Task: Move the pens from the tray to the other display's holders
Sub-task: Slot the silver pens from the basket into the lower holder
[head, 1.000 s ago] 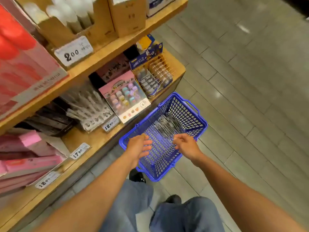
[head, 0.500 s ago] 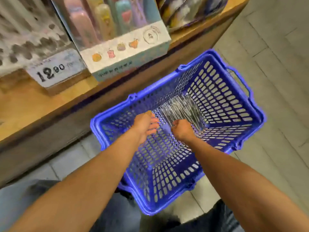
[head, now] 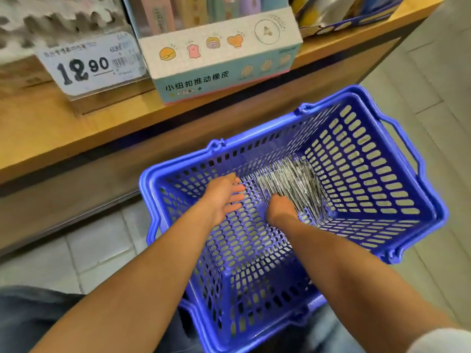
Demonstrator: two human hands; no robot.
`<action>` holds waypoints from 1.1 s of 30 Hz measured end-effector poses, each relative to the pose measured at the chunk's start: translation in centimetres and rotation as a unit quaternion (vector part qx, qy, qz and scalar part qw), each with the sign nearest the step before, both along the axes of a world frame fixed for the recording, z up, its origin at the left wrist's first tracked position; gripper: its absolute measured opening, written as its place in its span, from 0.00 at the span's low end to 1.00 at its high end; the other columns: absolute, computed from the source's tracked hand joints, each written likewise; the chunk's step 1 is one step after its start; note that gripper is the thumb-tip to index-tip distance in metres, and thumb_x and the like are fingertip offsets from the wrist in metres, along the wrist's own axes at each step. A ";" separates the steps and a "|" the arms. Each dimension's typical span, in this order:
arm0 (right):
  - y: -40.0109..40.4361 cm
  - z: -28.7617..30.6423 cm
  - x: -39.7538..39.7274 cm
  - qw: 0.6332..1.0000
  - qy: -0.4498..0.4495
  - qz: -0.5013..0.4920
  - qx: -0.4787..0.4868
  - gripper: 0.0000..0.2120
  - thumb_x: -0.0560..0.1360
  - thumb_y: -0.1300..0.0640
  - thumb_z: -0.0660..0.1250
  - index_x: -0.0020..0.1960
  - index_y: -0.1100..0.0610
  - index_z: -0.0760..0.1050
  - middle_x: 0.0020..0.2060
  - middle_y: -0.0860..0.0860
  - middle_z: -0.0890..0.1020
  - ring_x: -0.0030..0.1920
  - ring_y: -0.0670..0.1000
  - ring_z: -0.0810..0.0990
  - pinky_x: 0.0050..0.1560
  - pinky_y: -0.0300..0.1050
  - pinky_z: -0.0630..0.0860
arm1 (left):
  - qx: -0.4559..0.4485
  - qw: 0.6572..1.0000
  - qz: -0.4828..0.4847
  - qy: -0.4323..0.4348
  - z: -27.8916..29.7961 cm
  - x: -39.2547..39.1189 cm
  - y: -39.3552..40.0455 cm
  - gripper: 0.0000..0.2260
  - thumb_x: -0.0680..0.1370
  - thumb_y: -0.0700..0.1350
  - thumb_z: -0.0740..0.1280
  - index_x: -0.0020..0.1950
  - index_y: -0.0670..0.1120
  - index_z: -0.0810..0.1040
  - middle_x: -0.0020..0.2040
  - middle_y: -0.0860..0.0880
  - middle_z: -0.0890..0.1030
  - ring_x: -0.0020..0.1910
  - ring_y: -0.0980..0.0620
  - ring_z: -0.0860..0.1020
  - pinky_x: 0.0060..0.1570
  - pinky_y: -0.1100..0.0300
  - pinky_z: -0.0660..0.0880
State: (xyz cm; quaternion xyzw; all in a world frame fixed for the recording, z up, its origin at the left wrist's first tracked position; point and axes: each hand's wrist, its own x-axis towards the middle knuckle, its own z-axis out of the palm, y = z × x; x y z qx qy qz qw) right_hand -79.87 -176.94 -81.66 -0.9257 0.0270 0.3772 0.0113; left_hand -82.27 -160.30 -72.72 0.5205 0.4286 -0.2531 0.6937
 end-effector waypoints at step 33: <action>0.7 -2.1 0.7 0.993 -0.055 0.108 0.002 0.17 0.77 0.65 0.65 0.65 0.64 0.68 0.52 0.59 0.81 0.51 0.58 0.82 0.37 0.45 0.72 | 0.051 0.987 0.144 0.060 -5.1 -0.9 -3.2 0.16 0.85 0.43 0.59 0.72 0.41 0.69 0.40 0.49 0.77 0.30 0.56 0.70 0.30 0.63 0.69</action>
